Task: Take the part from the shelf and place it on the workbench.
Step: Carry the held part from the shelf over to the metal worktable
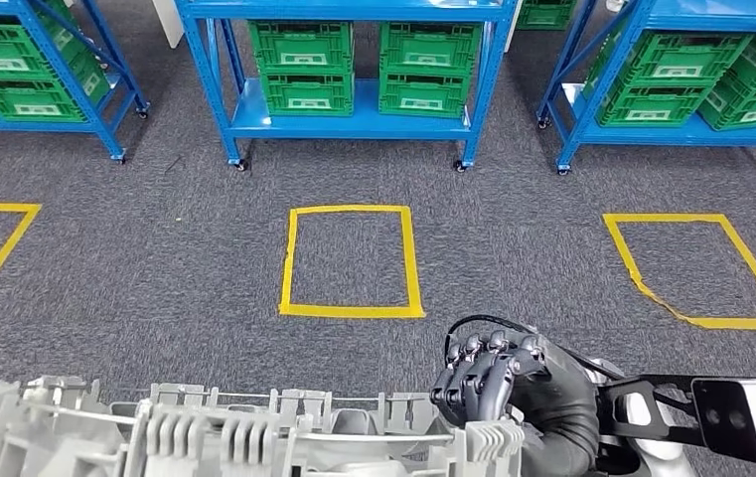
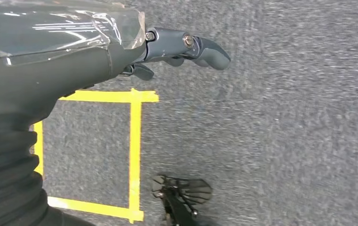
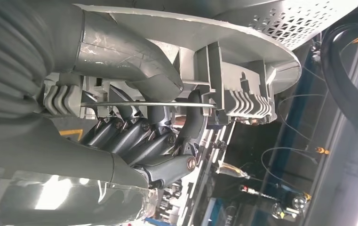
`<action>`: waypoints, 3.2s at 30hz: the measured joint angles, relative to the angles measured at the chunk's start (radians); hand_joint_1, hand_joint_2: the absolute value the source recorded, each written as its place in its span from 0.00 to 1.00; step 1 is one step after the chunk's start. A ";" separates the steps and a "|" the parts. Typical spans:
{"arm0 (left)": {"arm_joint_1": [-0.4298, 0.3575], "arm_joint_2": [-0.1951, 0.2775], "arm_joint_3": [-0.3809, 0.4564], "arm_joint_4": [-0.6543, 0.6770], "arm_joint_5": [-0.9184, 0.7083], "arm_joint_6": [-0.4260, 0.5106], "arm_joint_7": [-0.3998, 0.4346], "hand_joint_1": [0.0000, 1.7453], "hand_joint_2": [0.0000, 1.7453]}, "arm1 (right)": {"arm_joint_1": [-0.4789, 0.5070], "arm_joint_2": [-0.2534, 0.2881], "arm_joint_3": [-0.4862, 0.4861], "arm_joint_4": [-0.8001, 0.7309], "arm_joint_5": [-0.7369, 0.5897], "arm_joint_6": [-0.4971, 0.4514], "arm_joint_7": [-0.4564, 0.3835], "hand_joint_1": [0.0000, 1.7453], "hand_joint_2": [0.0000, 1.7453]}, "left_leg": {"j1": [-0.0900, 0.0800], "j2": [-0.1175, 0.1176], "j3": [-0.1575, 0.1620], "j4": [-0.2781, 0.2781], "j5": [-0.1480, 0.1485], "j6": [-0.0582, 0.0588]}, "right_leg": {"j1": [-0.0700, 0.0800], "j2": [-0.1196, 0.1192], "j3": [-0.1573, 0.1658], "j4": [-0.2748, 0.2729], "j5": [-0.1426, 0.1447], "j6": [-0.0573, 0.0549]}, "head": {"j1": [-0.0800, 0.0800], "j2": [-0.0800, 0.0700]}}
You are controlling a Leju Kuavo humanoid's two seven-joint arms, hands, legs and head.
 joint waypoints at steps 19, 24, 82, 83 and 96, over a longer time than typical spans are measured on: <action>0.010 -0.002 -0.009 0.002 0.011 0.017 0.010 0.00 1.00 | -0.004 0.006 -0.005 0.003 -0.013 -0.002 0.016 0.97 1.00 | 0.004 -0.005 -0.135 0.297 -0.063 -0.062 | 0.010 -0.002 0.115 -0.193 0.100 -0.029 | -0.005 0.000; 0.003 0.001 -0.010 0.001 0.002 0.017 0.002 0.00 1.00 | -0.002 0.007 -0.012 0.002 -0.009 0.002 0.009 0.97 1.00 | -0.010 -0.005 0.095 0.005 -0.084 -0.027 | 0.017 -0.003 0.071 -0.186 0.146 -0.012 | -0.004 0.000; -0.128 0.000 0.212 0.109 -0.107 -0.194 -0.138 0.00 1.00 | -0.123 -0.067 0.101 -0.046 0.279 0.006 -0.130 0.97 1.00 | -0.005 0.030 -0.096 0.149 -0.027 -0.042 | 0.012 -0.073 0.141 -0.172 0.059 -0.026 | -0.012 0.000; -0.134 0.000 0.220 0.113 -0.114 -0.193 -0.138 0.00 1.00 | -0.130 -0.069 0.104 -0.045 0.279 0.007 -0.133 0.97 1.00 | -0.010 0.050 -0.062 0.085 -0.009 -0.035 | 0.015 -0.083 0.142 -0.172 0.059 -0.025 | -0.011 0.000; -0.165 -0.004 0.266 0.178 -0.176 -0.184 -0.155 0.00 1.00 | -0.165 -0.091 0.139 -0.013 0.260 0.015 -0.152 0.97 1.00 | -0.007 -0.082 -0.035 0.013 0.032 0.001 | 0.002 0.012 0.024 0.046 -0.008 0.016 | 0.000 0.000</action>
